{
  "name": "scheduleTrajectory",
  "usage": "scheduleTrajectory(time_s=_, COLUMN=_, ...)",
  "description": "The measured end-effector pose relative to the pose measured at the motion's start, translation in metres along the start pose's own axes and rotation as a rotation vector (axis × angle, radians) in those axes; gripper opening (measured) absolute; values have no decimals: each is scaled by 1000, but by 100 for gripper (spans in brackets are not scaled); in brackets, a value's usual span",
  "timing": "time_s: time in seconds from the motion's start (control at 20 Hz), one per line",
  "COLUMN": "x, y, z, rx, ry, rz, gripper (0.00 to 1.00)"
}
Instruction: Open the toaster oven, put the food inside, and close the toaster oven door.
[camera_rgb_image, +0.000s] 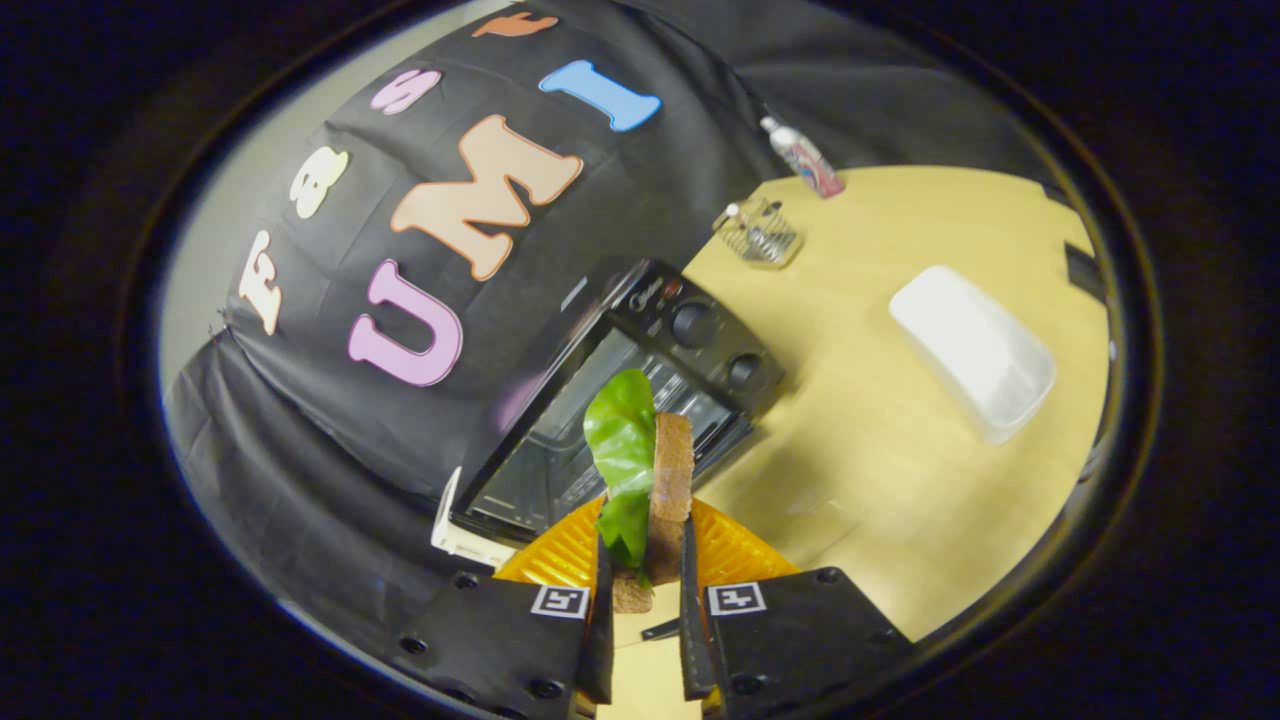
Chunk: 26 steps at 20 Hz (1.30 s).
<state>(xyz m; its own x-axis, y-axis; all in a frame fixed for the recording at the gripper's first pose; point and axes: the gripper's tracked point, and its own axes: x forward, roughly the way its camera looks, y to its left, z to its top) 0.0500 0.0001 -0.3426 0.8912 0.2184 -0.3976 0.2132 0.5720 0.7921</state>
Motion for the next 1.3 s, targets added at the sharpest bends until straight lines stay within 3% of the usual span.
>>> scheduleTrajectory(time_s=0.3, x=49, y=27, z=-23, rx=48, ry=50, rz=58, gripper=29)
scheduleTrajectory(time_s=1.0, x=34, y=28, z=-10, rx=149, ry=78, rz=117, gripper=29)
scheduleTrajectory(time_s=1.2, x=27, y=50, z=14, rx=253, ry=18, rz=233, gripper=28)
scheduleTrajectory(time_s=1.3, x=41, y=47, z=16, rx=265, ry=17, rz=212, gripper=28)
